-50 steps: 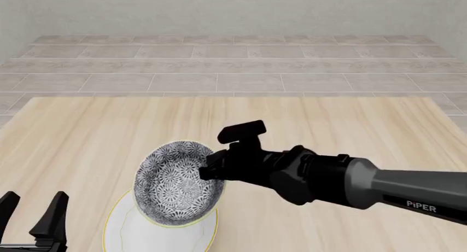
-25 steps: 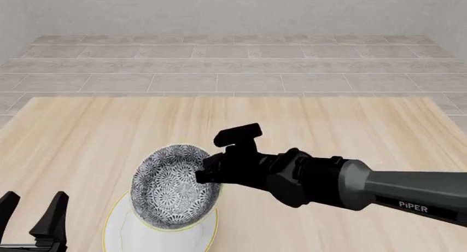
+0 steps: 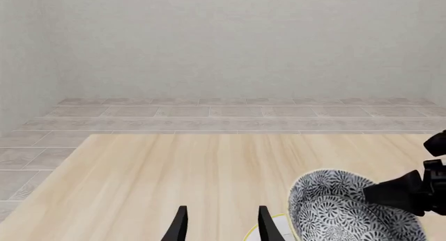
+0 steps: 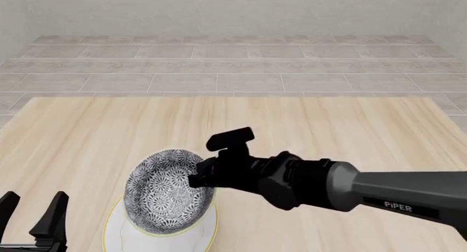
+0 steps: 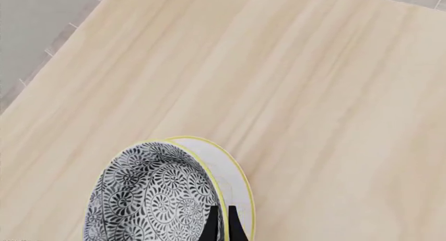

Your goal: Put the bowl on the plate.

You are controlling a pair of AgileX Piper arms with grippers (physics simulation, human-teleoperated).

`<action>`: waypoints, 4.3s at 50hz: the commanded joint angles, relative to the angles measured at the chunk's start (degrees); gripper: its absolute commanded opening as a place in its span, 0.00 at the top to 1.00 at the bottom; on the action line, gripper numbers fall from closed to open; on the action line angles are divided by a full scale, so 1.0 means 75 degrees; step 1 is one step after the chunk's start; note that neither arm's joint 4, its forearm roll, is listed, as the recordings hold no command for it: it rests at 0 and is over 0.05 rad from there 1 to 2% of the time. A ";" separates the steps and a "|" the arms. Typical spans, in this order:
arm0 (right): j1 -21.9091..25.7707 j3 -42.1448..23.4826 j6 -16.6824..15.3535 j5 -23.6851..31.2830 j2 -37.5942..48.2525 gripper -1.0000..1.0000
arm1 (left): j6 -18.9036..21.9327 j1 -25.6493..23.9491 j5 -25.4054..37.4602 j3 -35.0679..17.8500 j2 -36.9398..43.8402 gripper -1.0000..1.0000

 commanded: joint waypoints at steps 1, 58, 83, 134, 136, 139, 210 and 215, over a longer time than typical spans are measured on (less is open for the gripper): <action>0.0105 -0.0115 0.0070 -0.0038 0.0116 1.00 | 0.0000 0.0000 0.0000 0.0000 0.0000 0.00; 0.0467 -0.0150 0.0263 -0.0172 0.0436 1.00 | 0.0000 0.0000 0.0000 0.0000 0.0000 0.00; 0.0503 -0.0183 0.0338 -0.0288 0.0669 1.00 | 0.0000 0.0000 0.0000 0.0000 0.0000 0.00; 0.0556 -0.0109 0.0470 -0.0520 0.0941 1.00 | 0.0000 0.0000 0.0000 0.0000 0.0000 0.00; 0.0547 -0.0100 0.0469 -0.0529 0.0936 1.00 | 0.0000 0.0000 0.0000 0.0000 0.0000 0.00; 0.0548 -0.0084 0.0484 -0.0558 0.0954 1.00 | 0.0000 0.0000 0.0000 0.0000 0.0000 0.00; 0.0599 -0.0064 0.0589 -0.0804 0.1381 1.00 | 0.0000 0.0000 0.0000 0.0000 0.0000 0.00; 0.0600 -0.0070 0.0578 -0.0793 0.1385 1.00 | 0.0000 0.0000 0.0000 0.0000 0.0000 0.00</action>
